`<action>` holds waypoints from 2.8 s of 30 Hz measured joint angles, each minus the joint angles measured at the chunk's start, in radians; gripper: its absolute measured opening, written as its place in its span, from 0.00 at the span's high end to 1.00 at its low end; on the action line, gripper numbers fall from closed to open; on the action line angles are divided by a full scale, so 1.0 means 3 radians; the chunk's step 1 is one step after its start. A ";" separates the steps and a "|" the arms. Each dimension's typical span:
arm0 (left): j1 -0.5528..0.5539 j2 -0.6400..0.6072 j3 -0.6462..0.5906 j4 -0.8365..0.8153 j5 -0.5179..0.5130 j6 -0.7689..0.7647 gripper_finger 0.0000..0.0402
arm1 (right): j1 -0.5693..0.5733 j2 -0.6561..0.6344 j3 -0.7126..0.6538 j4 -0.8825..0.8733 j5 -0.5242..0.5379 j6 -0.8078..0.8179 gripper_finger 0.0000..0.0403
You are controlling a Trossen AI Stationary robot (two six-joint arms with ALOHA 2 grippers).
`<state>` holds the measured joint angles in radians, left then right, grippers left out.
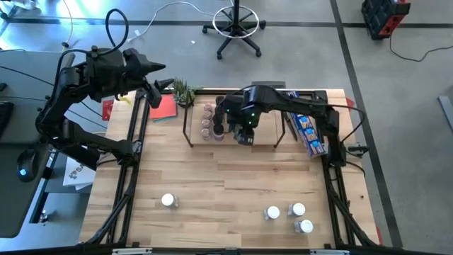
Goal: Shelf spices
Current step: Put the green seasoning bottle aligned with the other green seasoning bottles on the shelf
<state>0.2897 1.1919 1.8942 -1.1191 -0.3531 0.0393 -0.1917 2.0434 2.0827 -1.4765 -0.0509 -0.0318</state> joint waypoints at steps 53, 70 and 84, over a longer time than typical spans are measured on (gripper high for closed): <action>-0.0003 0.0003 0.0000 -0.0043 0.0185 0.0123 0.36 | 0.0211 0.0308 -0.0013 0.0488 0.0798 -0.0185 0.44; -0.0003 0.0003 0.0000 -0.0045 0.0183 0.0146 0.36 | 0.0212 0.0304 0.0007 0.0169 0.0878 -0.0010 0.36; -0.0001 0.0004 0.0000 -0.0045 0.0183 0.0146 0.36 | 0.0313 0.0286 0.0710 0.0051 0.0194 0.0008 0.40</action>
<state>0.2893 1.1931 1.8941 -1.1324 -0.2981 0.0830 -0.0978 2.1292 2.2955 -1.4612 0.0073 -0.0293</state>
